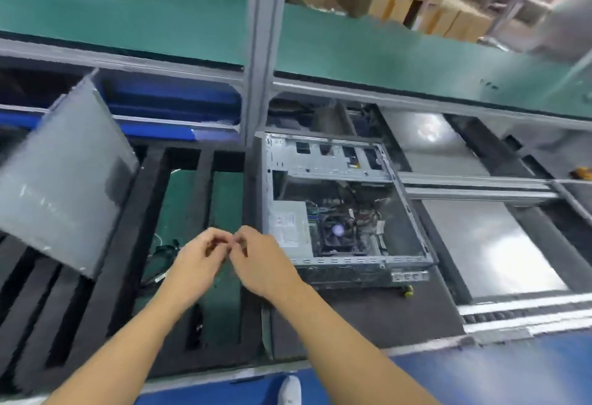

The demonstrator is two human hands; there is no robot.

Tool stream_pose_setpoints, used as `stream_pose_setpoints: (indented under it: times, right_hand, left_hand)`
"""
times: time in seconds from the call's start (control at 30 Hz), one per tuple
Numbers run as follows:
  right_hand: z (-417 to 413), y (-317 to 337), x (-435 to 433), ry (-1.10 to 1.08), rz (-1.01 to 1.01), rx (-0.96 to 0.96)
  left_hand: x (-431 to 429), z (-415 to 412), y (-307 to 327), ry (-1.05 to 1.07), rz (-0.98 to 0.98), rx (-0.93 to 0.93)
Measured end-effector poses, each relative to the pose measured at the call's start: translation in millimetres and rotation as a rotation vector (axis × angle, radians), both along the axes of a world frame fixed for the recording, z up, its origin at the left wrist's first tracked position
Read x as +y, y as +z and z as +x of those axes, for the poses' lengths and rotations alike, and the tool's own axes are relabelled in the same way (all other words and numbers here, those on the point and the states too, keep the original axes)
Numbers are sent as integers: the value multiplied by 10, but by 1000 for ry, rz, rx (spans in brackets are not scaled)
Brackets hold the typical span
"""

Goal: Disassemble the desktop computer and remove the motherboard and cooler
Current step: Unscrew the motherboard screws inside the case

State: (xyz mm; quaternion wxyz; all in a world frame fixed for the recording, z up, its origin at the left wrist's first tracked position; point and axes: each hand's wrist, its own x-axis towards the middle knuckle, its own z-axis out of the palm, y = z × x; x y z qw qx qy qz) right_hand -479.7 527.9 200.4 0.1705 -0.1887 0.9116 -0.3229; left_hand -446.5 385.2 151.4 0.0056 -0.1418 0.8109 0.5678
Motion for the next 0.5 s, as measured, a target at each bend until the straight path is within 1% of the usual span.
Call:
stream_pose_setpoints:
  times: [0.07, 0.17, 0.37, 0.5]
  right_hand:
    - [-117, 161, 220, -71, -61, 78]
    - [-342, 354, 612, -174, -157, 67]
    - [-783, 343, 1668, -346, -151, 61]
    - [-1026, 189, 2423, -521, -129, 213]
  left_hand:
    - [317, -219, 152, -36, 9, 92]
    - [787, -525, 342, -79, 3, 181]
    - [1660, -974, 400, -253, -92, 164]
    - [2207, -1176, 351, -412, -237, 207]
